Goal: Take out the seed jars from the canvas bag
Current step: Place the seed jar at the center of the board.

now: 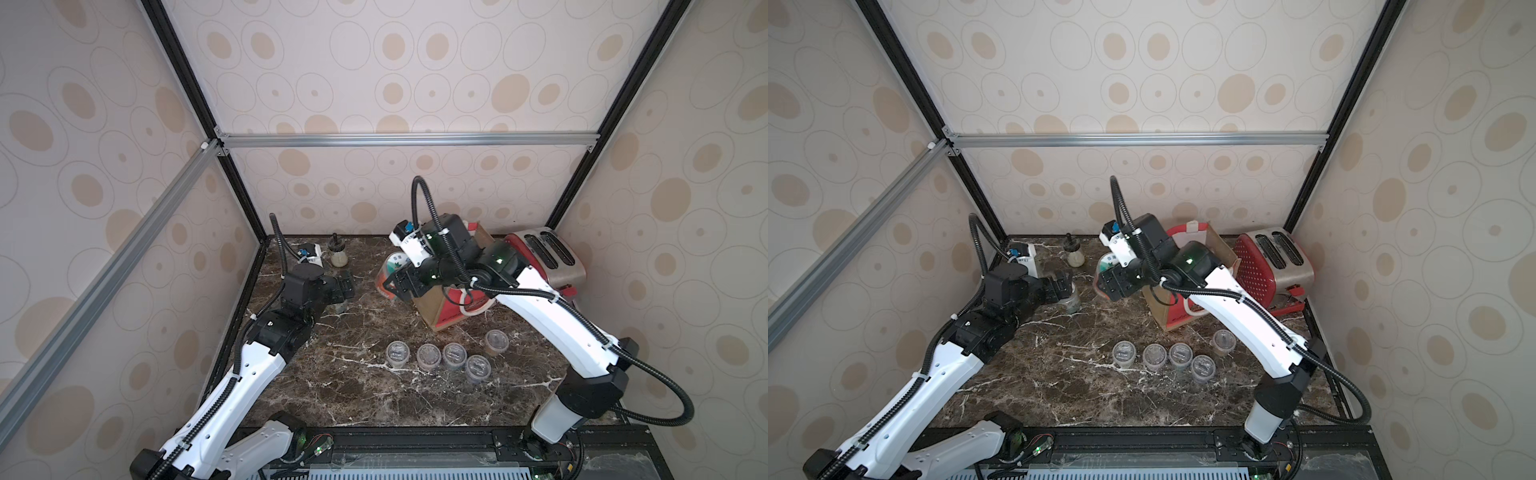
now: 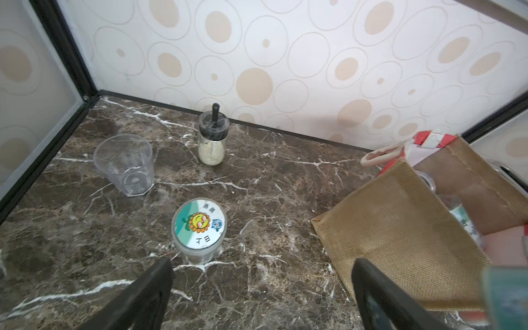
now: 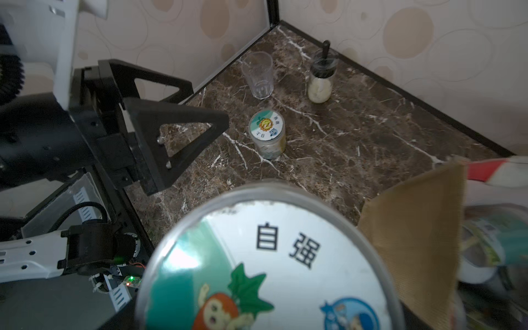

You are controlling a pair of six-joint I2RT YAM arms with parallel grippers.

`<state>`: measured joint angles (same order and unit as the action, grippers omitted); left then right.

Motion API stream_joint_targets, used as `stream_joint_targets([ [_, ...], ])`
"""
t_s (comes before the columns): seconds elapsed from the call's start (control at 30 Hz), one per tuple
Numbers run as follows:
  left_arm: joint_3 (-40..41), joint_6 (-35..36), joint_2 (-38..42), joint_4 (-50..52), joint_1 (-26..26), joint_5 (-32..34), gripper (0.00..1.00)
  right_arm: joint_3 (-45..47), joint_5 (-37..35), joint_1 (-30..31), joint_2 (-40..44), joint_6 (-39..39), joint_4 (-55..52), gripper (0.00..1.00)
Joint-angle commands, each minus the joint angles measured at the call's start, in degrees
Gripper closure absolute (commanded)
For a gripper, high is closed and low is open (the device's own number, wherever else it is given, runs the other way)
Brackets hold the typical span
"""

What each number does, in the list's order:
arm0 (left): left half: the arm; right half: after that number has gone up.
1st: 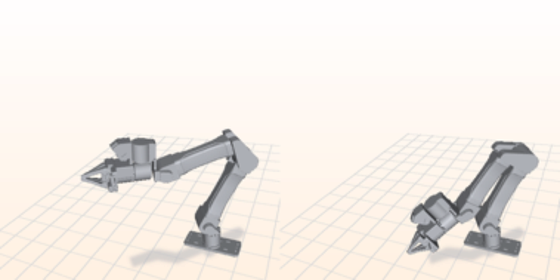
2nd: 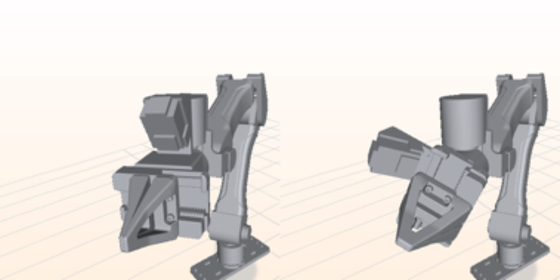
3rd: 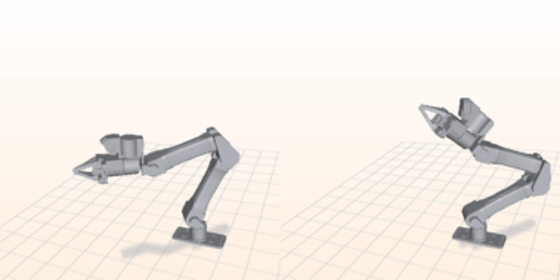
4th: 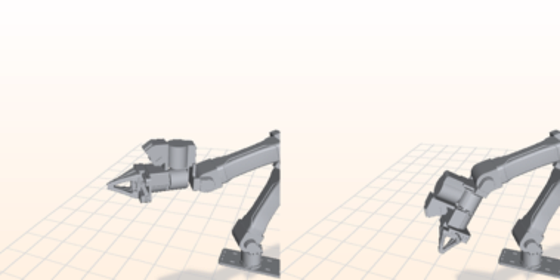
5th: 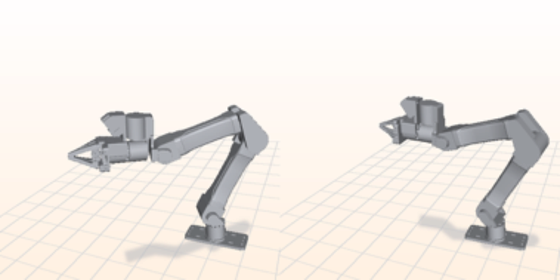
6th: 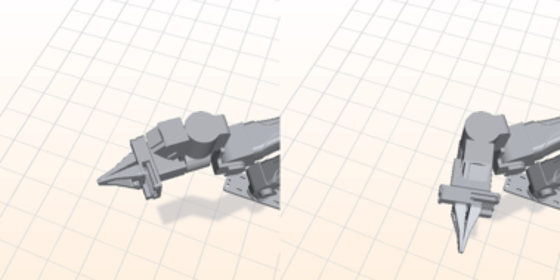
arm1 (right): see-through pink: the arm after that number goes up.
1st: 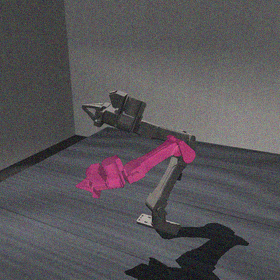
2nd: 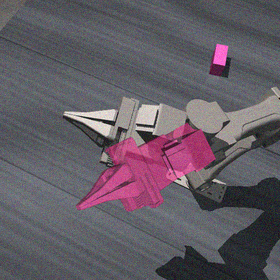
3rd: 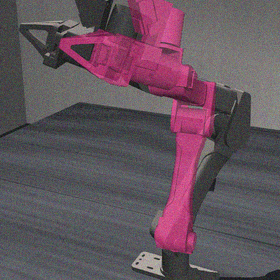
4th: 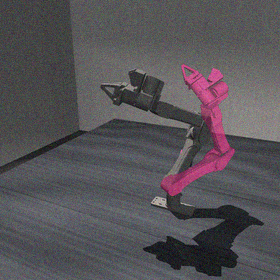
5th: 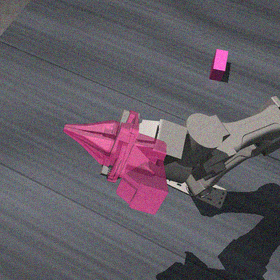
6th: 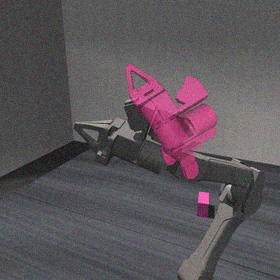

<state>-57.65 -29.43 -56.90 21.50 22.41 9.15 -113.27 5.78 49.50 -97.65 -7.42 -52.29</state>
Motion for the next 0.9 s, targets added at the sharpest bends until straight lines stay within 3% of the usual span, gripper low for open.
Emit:
stream_joint_targets([
  [0.0, 1.3, -1.2, 1.9, 1.1, -2.2, -1.8, 0.02, 1.5, -0.5, 1.1, -4.7, 0.3, 4.7, 0.25],
  [0.27, 4.0, -1.3, 4.9, 1.3, -4.7, -2.5, 0.02, -0.6, -7.2, 1.1, -19.7, 0.0, 10.2, 0.25],
  [0.67, 5.0, -2.0, 4.9, -0.1, -5.9, -6.4, 0.02, -18.0, -10.0, 0.9, -42.1, -1.4, 11.8, 0.25],
  [0.87, 4.4, -2.1, 4.3, -0.1, -5.9, -7.7, 0.02, -25.6, -9.5, 0.7, -45.4, -1.1, 7.5, 0.03],
])
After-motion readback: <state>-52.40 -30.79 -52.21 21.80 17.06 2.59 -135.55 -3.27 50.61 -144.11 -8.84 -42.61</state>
